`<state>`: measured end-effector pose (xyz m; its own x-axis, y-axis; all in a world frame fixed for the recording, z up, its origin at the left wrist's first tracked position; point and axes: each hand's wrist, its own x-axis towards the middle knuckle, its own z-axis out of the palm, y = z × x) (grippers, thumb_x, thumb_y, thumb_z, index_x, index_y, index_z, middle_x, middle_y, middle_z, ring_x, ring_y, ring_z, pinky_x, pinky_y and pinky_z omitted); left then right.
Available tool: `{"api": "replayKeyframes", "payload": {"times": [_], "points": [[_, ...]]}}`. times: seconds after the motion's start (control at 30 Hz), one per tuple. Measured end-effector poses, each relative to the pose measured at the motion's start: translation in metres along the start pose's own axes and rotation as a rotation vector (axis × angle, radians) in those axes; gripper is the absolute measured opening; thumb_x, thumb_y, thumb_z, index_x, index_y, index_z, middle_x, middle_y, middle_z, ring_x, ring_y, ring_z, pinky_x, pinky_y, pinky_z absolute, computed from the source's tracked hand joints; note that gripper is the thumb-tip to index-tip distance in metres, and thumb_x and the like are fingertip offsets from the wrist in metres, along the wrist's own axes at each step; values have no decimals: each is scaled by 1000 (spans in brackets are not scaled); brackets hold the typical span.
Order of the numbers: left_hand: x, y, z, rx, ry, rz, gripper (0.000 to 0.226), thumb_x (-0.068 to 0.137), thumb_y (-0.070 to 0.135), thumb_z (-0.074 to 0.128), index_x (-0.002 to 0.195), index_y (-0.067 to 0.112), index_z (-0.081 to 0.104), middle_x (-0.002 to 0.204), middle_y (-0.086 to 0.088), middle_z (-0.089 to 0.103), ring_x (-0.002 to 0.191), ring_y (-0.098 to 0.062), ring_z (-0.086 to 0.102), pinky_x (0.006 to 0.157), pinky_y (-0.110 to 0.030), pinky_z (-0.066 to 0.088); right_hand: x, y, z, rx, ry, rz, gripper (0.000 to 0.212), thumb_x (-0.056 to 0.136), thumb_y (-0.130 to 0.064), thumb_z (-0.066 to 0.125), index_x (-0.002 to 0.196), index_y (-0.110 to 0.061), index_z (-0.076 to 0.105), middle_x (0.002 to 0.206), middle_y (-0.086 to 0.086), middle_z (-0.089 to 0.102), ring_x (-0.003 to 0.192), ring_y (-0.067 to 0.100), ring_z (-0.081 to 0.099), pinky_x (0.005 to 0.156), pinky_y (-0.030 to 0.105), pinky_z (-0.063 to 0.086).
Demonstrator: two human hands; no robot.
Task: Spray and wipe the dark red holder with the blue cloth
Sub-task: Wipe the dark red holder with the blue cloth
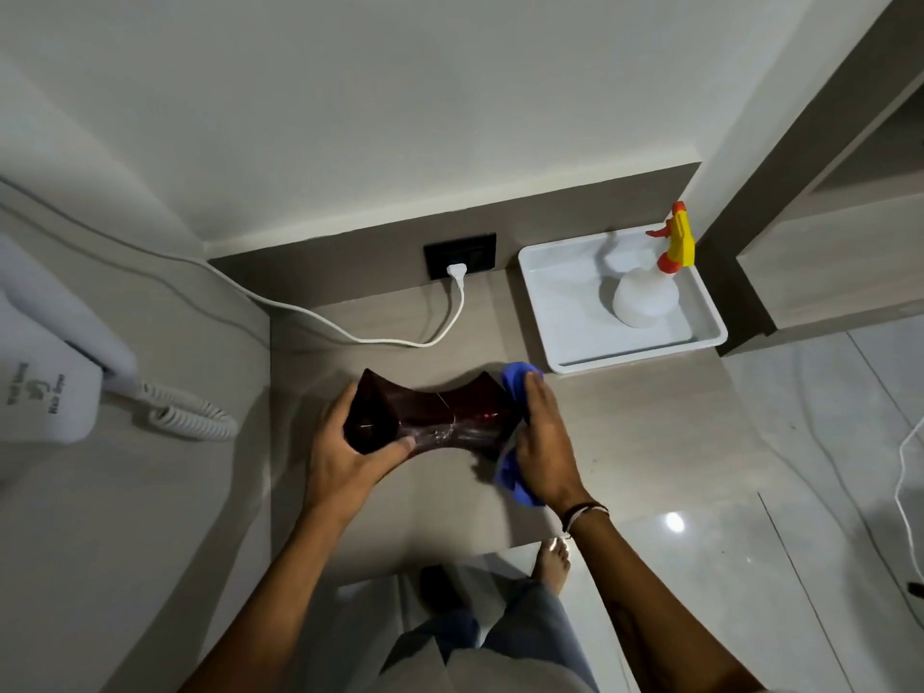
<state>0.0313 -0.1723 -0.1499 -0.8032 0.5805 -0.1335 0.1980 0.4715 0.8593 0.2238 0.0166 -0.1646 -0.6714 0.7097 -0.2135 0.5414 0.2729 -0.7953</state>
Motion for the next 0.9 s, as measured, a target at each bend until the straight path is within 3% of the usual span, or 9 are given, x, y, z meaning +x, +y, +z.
{"api": "replayKeyframes", "payload": {"times": [0.13, 0.2, 0.27, 0.4, 0.5, 0.6, 0.7, 0.8, 0.9], "points": [[-2, 19, 4, -26, 38, -225, 95, 62, 95, 70, 148, 69, 40, 149, 6, 66, 135, -22, 64, 110, -48, 54, 6, -7, 2, 461, 24, 237, 71, 97, 24, 33, 160, -4, 45, 142, 0, 66, 119, -6, 72, 107, 12, 54], [-5, 30, 1, 133, -75, -227, 90, 71, 103, 50, 149, 81, 11, 168, 7, 46, 149, -27, 50, 118, -53, 45, 15, -8, 2, 524, 40, 279, 68, 97, 23, 33, 158, -2, 48, 144, 12, 68, 116, -2, 74, 103, 18, 60], [-8, 34, -4, 242, -184, -141, 96, 70, 103, 50, 153, 79, 7, 170, 6, 36, 148, -26, 47, 111, -47, 45, 22, -13, 1, 523, 45, 309, 67, 99, 21, 35, 161, -1, 44, 155, 17, 60, 137, 21, 66, 120, 36, 53], [-11, 44, -3, 469, -246, 81, 135, 59, 65, 96, 168, 34, 22, 176, 0, 24, 154, -23, 37, 117, -45, 43, 18, -20, 4, 224, 39, 92, 76, 97, 21, 42, 168, -2, 26, 174, 16, 30, 162, 27, 31, 129, 7, 19], [-10, 52, 10, 483, -114, 187, 105, 61, 27, 97, 152, 13, 48, 151, -11, 57, 138, -33, 57, 110, -41, 50, -6, -37, 24, 35, -113, -202, 87, 93, 20, 46, 171, -5, 16, 181, 16, 8, 169, 28, 9, 140, 40, 15], [-8, 48, 15, 384, -41, 175, 80, 64, 15, 90, 139, 11, 62, 132, -11, 68, 121, -34, 67, 101, -43, 55, -35, -56, 48, 76, -279, -497, 102, 82, 14, 36, 174, -20, 7, 184, 2, -3, 171, 23, -1, 139, 29, 9], [-11, 36, 7, 408, -36, 147, 93, 56, 15, 97, 142, 6, 61, 135, -14, 65, 121, -36, 67, 101, -39, 54, -29, -35, 30, 32, -312, -362, 83, 98, -4, 22, 173, -35, 6, 183, -12, -6, 171, 14, -5, 140, 44, 11], [-12, 38, 5, 423, -50, 140, 106, 53, 18, 99, 148, 7, 55, 141, -13, 61, 124, -36, 64, 103, -43, 56, -16, -20, 14, -146, -218, -111, 76, 104, -7, 34, 173, -26, 7, 182, 8, -6, 170, 30, -6, 135, 56, 24], [-8, 42, 9, 410, -54, 196, 93, 55, 16, 96, 140, 9, 60, 131, -9, 66, 117, -35, 66, 98, -40, 56, -36, -50, 43, -18, -233, -383, 65, 115, -23, 43, 172, -33, 16, 179, 17, 18, 169, 32, 8, 138, 40, 21]]}}
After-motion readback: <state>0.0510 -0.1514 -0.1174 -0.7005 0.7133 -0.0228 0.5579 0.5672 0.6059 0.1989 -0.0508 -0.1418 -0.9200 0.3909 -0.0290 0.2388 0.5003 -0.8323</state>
